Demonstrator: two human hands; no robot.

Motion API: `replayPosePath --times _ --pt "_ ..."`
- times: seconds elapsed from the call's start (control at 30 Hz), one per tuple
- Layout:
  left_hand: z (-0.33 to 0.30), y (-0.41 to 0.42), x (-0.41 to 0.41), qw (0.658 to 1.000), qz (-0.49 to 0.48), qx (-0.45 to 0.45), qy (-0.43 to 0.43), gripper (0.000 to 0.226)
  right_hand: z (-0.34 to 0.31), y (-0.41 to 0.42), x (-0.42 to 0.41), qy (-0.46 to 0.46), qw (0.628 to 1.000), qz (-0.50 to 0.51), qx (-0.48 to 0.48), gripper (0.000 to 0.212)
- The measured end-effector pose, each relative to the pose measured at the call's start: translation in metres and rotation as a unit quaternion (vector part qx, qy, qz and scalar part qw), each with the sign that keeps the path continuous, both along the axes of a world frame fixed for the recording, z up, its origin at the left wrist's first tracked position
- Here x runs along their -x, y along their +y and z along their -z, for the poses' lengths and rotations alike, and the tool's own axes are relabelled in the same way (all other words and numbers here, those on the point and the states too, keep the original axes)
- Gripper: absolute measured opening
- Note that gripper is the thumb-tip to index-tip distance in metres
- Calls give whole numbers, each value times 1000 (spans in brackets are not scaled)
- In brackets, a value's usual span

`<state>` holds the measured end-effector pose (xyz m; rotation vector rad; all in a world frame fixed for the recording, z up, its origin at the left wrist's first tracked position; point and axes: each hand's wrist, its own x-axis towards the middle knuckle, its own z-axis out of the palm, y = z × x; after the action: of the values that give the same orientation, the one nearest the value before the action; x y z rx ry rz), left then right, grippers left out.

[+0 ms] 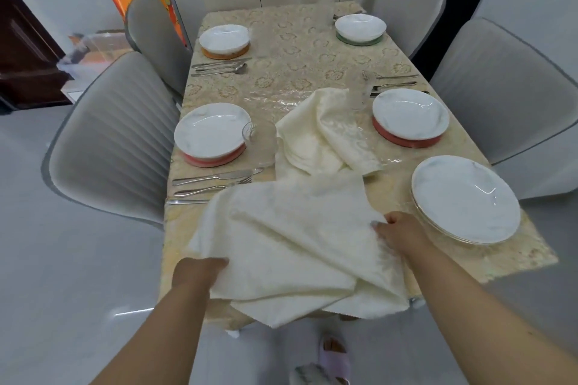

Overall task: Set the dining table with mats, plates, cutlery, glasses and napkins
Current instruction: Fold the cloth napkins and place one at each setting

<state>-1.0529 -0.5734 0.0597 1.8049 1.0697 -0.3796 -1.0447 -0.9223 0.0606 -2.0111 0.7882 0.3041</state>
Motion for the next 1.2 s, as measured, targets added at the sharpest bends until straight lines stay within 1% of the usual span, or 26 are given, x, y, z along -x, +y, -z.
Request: replayPosePath --times 0.03,0.1,0.13,0.17,0.23,0.27,0.3,0.33,0.4,0.47,0.53,0.6,0.67,0.73,0.8,0.93,1.0,1.1,1.13,1.2 --pt "-3 -2 -3 1000 18 13 -19 47 0 2 -4 -17 1000 12 10 29" --pt "-12 -4 -10 994 82 26 -61 38 -2 6 -12 -57 998 24 21 25" --pt "-17 -3 -12 990 122 36 -67 36 -4 8 -15 -71 997 29 17 21" --pt "-23 -2 -13 983 165 50 -61 40 -7 10 -18 -86 996 34 5 17" --pt "-32 3 -13 966 248 75 -8 64 -13 15 -21 -107 993 46 -16 12" --pt "-34 7 -14 958 274 82 16 79 -16 17 -22 -119 992 47 -20 9" --pt "-35 12 -15 954 284 93 21 93 -20 18 -23 -132 990 48 -18 6" --pt "-37 16 -16 955 279 102 11 106 -25 19 -23 -148 988 51 -16 6" --pt "-40 23 -22 961 257 98 -43 123 -32 22 -24 -194 979 55 -29 22" --pt "-44 27 -28 961 232 112 -104 128 -41 26 -23 -228 971 42 -57 31" --pt "-49 26 -27 953 211 160 -144 123 -48 29 -23 -228 972 12 -60 27" --pt "-55 22 -20 946 197 191 -172 109 -55 32 -22 -215 975 -2 -51 25" --pt "-61 23 -16 946 179 180 -203 87 -62 31 -21 -218 974 7 -57 27" --pt "-67 31 -17 945 172 143 -240 61 -72 26 -18 -227 971 34 -68 28" --pt "-78 40 -20 938 171 120 -275 44 -86 19 -16 -244 965 61 -72 28" --pt "-123 55 -39 917 166 91 -351 33 -123 4 -19 -309 940 126 -68 30" --pt "-153 59 -49 898 167 76 -401 36 -149 0 -21 -336 925 160 -71 34" --pt "-192 57 -57 864 170 63 -470 36 -185 -1 -20 -363 909 184 -88 35" --pt "-200 55 -57 858 175 63 -479 36 -192 -2 -18 -372 904 192 -92 34" --pt "-205 51 -53 861 198 71 -464 37 -192 -4 -14 -374 897 209 -111 30"
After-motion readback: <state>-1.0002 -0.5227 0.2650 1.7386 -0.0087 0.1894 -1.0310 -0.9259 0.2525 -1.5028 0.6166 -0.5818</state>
